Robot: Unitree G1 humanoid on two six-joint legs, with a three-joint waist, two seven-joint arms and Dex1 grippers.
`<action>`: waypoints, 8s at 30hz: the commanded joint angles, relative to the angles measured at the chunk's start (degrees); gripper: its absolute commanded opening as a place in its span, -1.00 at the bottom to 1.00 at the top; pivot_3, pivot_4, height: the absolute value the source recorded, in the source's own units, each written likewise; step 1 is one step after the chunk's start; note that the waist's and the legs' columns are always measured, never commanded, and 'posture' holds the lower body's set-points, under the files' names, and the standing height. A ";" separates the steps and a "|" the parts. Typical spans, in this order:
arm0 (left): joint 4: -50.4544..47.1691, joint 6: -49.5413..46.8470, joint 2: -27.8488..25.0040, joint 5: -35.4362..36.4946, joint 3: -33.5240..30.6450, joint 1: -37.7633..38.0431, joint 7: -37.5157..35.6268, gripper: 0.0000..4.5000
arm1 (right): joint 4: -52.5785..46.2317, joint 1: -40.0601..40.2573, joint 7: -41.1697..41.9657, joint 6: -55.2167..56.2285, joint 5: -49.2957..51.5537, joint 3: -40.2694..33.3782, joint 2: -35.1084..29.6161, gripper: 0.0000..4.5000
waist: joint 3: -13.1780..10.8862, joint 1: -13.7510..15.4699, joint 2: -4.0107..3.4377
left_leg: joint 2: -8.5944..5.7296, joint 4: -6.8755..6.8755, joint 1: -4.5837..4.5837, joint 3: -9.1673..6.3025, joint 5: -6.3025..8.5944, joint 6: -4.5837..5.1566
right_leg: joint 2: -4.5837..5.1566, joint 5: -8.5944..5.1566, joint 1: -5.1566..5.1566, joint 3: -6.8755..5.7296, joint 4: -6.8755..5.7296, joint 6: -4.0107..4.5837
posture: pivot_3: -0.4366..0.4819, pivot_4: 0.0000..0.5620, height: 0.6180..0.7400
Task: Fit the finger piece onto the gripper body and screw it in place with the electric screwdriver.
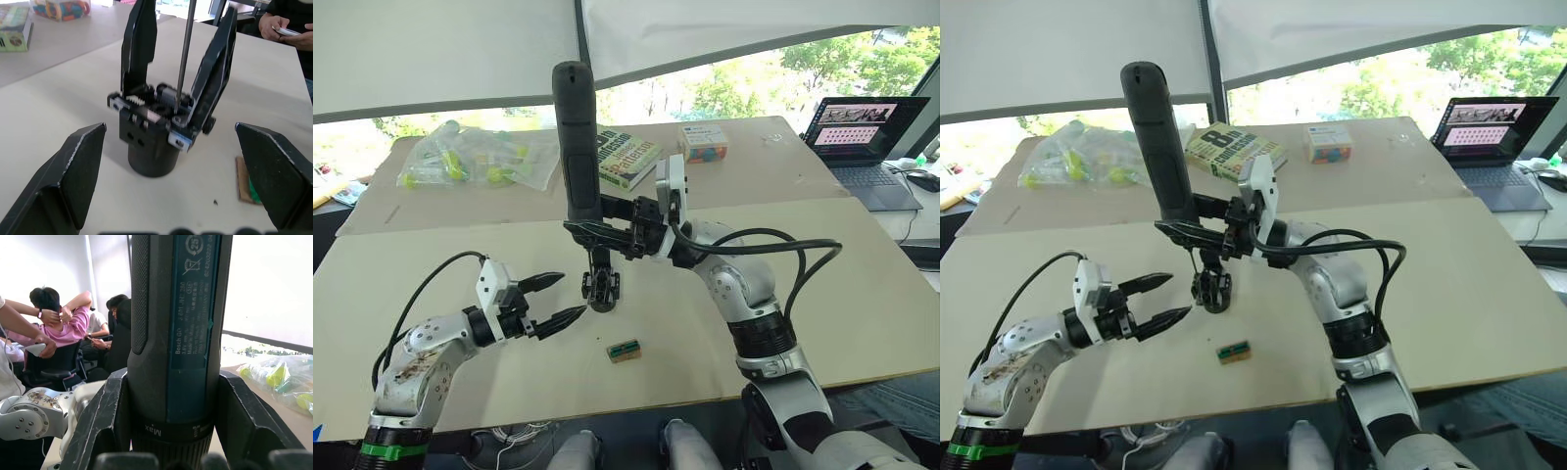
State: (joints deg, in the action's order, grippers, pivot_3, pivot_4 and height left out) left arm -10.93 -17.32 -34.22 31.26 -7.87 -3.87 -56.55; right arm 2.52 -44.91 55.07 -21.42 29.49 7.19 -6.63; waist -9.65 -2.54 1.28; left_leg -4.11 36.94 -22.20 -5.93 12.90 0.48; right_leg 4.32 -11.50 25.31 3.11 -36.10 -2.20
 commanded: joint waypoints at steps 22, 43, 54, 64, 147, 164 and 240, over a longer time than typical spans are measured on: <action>9.05 12.26 1.01 -1.91 -0.46 1.42 -6.37 1.00 | -2.26 -0.11 0.74 2.70 0.23 -0.17 0.49 -0.13 | 0.00 0.00 0.00 | 0.00 0.00 0.00 0.00 0.00 0.00 | 0.03 0.01 0.02 -0.06 -0.01 0.02 | -0.05 -0.47 1.00; 7.82 11.54 1.61 -1.88 -0.08 1.32 -5.60 1.00 | -1.26 0.13 1.30 4.33 -1.01 -0.13 0.24 -0.13 | 0.00 0.00 0.00 | 0.01 0.00 0.01 0.00 0.00 0.00 | 0.05 0.03 0.02 -0.17 -0.02 0.05 | -0.05 -0.47 1.00; 8.04 11.43 1.86 -1.98 0.08 0.81 -5.09 1.00 | -1.29 0.66 1.71 3.57 -0.88 0.43 0.06 -0.13 | 0.00 -0.01 0.00 | 0.01 0.00 0.01 0.00 0.00 -0.01 | 0.06 0.03 0.02 -0.19 -0.02 0.05 | -0.05 -0.47 1.00; 9.30 12.27 3.00 -3.39 1.48 -0.32 -4.49 1.00 | 0.55 0.27 1.84 4.89 -1.56 0.41 -0.07 -0.13 | 0.00 0.04 0.00 | 0.01 0.00 0.02 0.00 0.00 -0.01 | 0.07 0.04 0.00 -0.25 -0.02 0.06 | -0.05 -0.47 1.00; 30.64 17.79 11.42 -17.49 12.85 -18.59 -3.70 0.47 | -1.17 2.39 0.95 4.89 -2.30 1.48 -0.07 -0.13 | 0.11 0.11 0.00 | 0.00 0.11 0.15 -0.01 0.00 -0.02 | 0.13 0.09 -0.12 -0.56 -0.11 0.14 | -0.05 -0.47 1.00; 31.61 19.26 11.76 -18.51 13.32 -18.19 -3.57 0.05 | -0.18 3.21 1.45 5.98 -3.63 2.05 -0.25 -0.13 | 0.11 0.12 0.00 | 0.00 0.11 0.16 -0.01 0.00 -0.02 | 0.13 0.09 -0.13 -0.56 -0.11 0.14 | -0.05 -0.47 1.00; 34.67 18.59 11.88 -19.80 12.83 -16.82 -0.22 0.51 | -4.83 -1.86 8.74 5.87 8.61 -5.91 -3.77 -0.13 | 0.44 0.13 -0.03 | 0.06 0.03 1.00 -0.02 0.16 -0.10 | 0.10 0.04 -0.91 -0.67 0.03 0.10 | -0.05 -0.47 1.00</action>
State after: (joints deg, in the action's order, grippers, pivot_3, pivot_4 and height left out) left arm 22.10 2.54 -22.02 11.64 5.33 -21.57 -57.27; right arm 1.70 -46.04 63.31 -15.47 35.22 3.24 -10.38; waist -9.21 -2.41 1.25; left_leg -4.04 36.96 -21.20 -5.94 13.06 0.38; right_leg 4.42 -11.45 24.41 2.44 -36.06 -2.09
